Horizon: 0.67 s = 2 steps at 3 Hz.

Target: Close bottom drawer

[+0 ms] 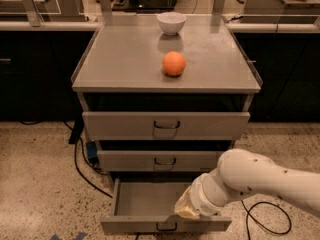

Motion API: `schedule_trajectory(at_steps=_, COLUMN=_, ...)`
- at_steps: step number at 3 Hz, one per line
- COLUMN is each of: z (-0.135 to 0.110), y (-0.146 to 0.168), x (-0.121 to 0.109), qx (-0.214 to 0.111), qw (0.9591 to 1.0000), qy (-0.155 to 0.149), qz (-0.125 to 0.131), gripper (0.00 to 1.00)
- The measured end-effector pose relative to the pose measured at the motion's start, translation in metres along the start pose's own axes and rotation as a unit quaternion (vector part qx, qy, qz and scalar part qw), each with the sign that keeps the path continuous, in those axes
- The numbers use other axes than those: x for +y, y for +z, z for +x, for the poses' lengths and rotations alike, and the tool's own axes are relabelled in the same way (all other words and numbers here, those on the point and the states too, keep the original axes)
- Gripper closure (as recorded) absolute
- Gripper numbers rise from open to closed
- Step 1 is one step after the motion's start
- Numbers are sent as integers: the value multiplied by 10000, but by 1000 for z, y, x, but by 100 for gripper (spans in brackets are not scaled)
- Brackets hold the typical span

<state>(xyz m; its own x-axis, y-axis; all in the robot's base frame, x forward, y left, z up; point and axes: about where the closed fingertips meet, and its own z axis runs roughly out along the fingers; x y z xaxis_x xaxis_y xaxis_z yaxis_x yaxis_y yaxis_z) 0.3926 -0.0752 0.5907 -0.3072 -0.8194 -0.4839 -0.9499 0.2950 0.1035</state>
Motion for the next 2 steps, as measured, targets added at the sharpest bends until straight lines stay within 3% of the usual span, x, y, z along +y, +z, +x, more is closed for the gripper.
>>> schedule_trajectory(at_steps=1, z=33, y=67, x=-10, qx=471, qw=9988, qy=92, qz=89, gripper=100)
schedule_trajectory(at_steps=2, z=70, y=134, x=-8, qx=676, qw=9959, qy=602, qz=8, gripper=100)
